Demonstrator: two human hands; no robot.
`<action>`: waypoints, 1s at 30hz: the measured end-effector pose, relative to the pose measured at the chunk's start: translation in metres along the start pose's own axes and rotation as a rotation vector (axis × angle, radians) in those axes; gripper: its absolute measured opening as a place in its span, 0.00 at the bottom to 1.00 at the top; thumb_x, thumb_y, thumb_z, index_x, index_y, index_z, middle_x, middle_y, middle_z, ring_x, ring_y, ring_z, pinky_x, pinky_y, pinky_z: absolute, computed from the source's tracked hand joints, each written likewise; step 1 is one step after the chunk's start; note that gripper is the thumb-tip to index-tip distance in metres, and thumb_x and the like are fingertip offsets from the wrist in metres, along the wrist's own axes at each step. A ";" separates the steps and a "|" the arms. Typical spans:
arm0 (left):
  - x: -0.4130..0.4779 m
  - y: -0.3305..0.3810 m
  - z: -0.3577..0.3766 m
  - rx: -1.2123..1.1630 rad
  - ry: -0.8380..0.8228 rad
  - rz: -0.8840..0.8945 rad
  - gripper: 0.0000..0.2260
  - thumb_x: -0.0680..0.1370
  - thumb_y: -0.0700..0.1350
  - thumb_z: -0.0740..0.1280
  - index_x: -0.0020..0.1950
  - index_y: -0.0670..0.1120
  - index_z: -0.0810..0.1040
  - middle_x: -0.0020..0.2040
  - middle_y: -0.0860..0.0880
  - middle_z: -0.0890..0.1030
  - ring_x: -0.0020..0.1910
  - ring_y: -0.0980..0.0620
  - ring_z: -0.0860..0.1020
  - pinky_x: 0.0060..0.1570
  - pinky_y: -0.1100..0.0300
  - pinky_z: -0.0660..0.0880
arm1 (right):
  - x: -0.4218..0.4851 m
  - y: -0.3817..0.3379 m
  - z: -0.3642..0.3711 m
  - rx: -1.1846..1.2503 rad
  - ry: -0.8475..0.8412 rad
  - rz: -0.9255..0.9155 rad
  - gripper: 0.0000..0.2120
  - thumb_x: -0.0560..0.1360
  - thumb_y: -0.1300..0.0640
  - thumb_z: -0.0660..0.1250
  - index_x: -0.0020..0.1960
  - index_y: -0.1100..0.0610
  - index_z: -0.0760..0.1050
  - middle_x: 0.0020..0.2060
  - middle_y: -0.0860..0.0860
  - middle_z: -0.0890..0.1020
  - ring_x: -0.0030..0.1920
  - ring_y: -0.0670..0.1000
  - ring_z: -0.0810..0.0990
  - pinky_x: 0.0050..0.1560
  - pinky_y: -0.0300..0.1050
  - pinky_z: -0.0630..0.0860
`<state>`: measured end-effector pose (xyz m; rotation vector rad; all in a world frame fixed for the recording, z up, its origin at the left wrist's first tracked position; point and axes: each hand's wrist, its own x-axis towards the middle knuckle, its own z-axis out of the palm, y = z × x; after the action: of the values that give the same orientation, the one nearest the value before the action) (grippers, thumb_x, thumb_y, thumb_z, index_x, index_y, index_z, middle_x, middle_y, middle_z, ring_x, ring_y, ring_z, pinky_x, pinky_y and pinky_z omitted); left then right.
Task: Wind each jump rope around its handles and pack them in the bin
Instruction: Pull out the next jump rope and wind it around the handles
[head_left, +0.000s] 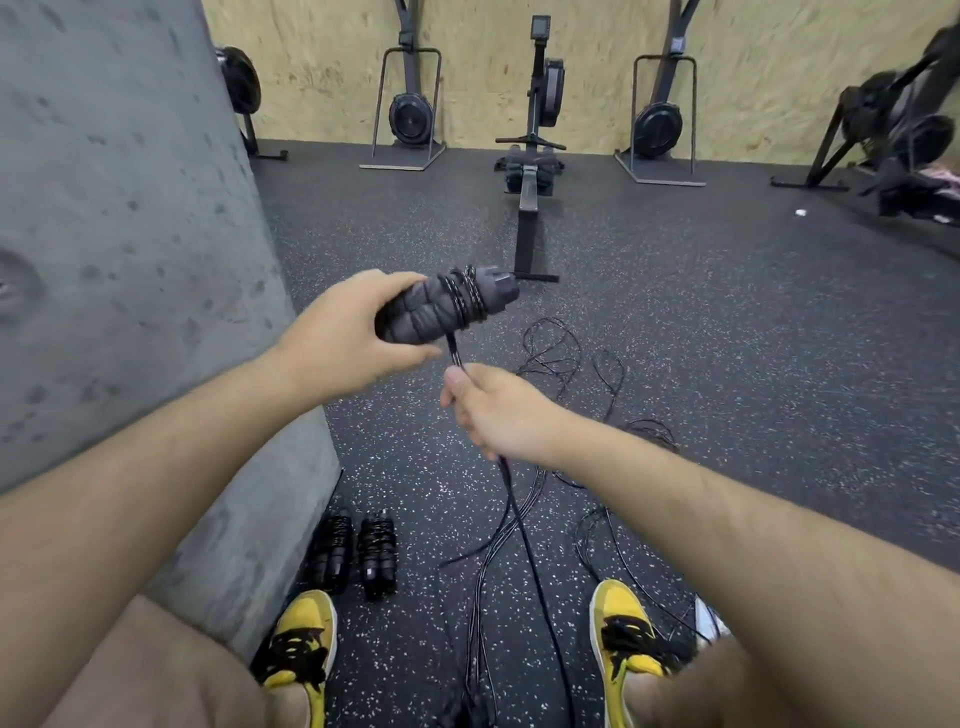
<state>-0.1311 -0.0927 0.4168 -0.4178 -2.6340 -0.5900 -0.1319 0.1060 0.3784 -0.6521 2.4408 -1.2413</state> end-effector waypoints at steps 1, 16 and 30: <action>0.004 -0.006 0.002 0.107 -0.001 -0.005 0.26 0.69 0.56 0.77 0.65 0.54 0.76 0.47 0.51 0.76 0.51 0.47 0.76 0.50 0.54 0.72 | -0.003 -0.004 0.002 0.021 -0.040 0.020 0.16 0.86 0.48 0.50 0.50 0.55 0.73 0.31 0.47 0.71 0.29 0.50 0.70 0.30 0.44 0.73; -0.013 0.017 0.000 0.110 -0.376 0.379 0.20 0.69 0.54 0.72 0.59 0.50 0.78 0.48 0.55 0.77 0.49 0.52 0.73 0.52 0.53 0.73 | -0.004 -0.011 -0.087 -0.571 0.254 -0.348 0.15 0.72 0.35 0.68 0.44 0.47 0.79 0.37 0.46 0.80 0.40 0.48 0.77 0.42 0.47 0.74; 0.009 -0.004 -0.002 0.278 0.022 -0.002 0.16 0.68 0.48 0.74 0.54 0.51 0.76 0.45 0.52 0.74 0.48 0.43 0.74 0.46 0.51 0.72 | -0.009 -0.011 -0.007 -0.391 -0.062 -0.039 0.14 0.85 0.49 0.54 0.44 0.55 0.66 0.39 0.49 0.73 0.36 0.46 0.70 0.33 0.43 0.62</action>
<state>-0.1394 -0.0956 0.4211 -0.3214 -2.6433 -0.2214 -0.1250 0.1100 0.3924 -0.8284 2.6500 -0.7443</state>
